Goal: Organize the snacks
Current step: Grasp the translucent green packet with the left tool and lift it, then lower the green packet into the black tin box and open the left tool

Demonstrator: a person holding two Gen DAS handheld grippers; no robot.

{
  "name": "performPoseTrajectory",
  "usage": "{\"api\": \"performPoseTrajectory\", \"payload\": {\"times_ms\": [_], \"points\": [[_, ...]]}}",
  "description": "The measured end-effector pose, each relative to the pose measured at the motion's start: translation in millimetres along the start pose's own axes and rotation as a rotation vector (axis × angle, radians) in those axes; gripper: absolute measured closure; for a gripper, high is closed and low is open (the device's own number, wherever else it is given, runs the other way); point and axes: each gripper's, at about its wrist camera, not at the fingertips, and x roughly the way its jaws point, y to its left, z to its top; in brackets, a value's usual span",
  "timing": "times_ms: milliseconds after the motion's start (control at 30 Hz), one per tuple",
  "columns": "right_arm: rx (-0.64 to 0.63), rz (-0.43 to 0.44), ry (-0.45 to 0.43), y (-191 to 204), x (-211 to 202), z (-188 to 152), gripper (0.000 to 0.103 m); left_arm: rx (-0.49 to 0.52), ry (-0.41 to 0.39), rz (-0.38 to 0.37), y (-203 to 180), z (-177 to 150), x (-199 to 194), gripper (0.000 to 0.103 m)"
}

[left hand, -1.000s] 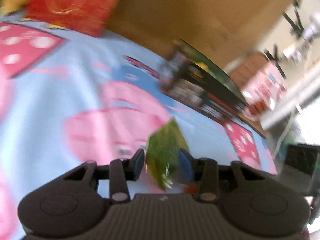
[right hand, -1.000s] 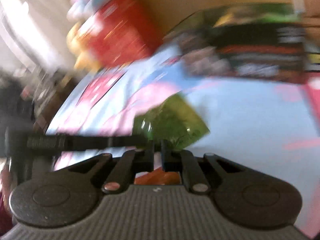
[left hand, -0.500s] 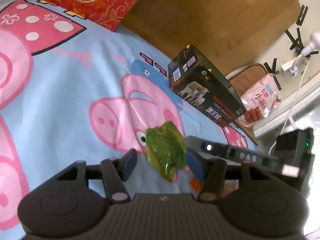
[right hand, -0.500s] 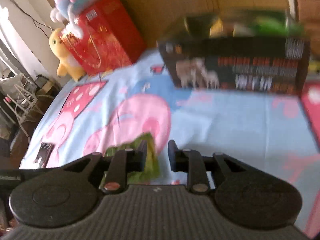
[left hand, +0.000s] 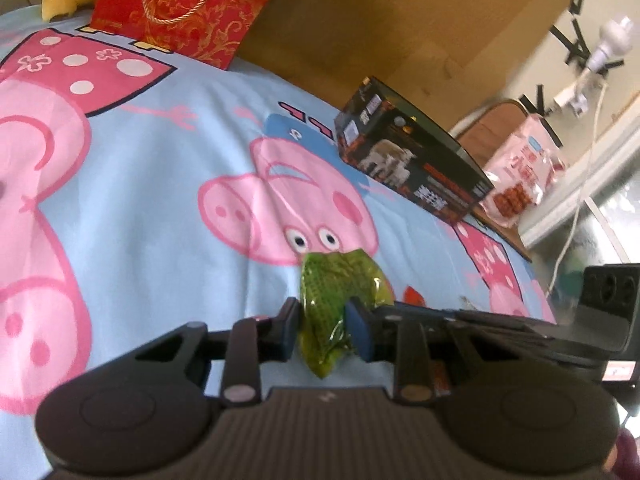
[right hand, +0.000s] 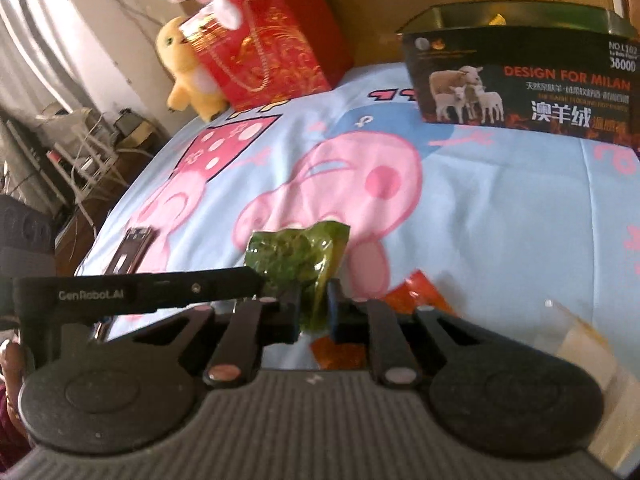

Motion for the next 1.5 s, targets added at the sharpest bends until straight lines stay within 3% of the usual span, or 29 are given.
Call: {"api": "performPoseTrajectory", "payload": {"times_ms": [100,267,567,700,800,867,900,1000,1100,1200,1333,1500], "points": [[-0.039,-0.014,-0.029,8.3,-4.0,-2.7,0.091,0.014,-0.013,-0.007,-8.9,5.1,-5.2,0.077],[-0.097,-0.036,-0.168,7.0,-28.1,17.1,0.091,0.076,-0.067,-0.038,-39.3,37.4,-8.6,0.077],[-0.046,-0.147,-0.372,-44.4,-55.5,90.9,0.091,0.195,-0.118,-0.079,-105.4,137.9,50.6,0.076],[-0.013,-0.235,-0.399,-72.8,-41.0,126.6,0.091,0.246,-0.110,0.006,-126.5,173.9,99.8,0.073],[0.018,-0.266,-0.365,-92.2,-15.8,145.1,0.091,0.284,-0.092,0.117,-134.1,185.1,135.9,0.073],[0.019,-0.243,-0.326,-102.4,3.2,154.3,0.089,0.278,-0.085,0.191,-134.5,187.5,149.4,0.073],[0.015,-0.256,-0.308,-106.0,11.5,156.9,0.088,0.274,-0.083,0.196,-133.0,188.8,151.6,0.073],[0.023,-0.255,-0.320,-113.3,12.5,159.3,0.086,0.228,-0.105,0.130,-126.5,184.5,134.0,0.062],[0.061,-0.219,-0.367,-115.3,-10.9,150.0,0.084,0.233,-0.155,0.116,-125.3,167.5,103.2,0.061],[0.061,-0.190,-0.392,-106.4,-37.9,126.1,0.077,0.225,-0.145,0.064,-120.5,136.7,75.5,0.061],[0.048,-0.137,-0.374,-95.8,-71.1,71.3,0.076,0.220,-0.063,0.009,-119.6,90.5,63.8,0.061],[0.077,-0.151,-0.335,-94.5,-103.1,-3.0,0.070,0.255,0.074,-0.077,-132.7,41.3,69.9,0.061]]}}
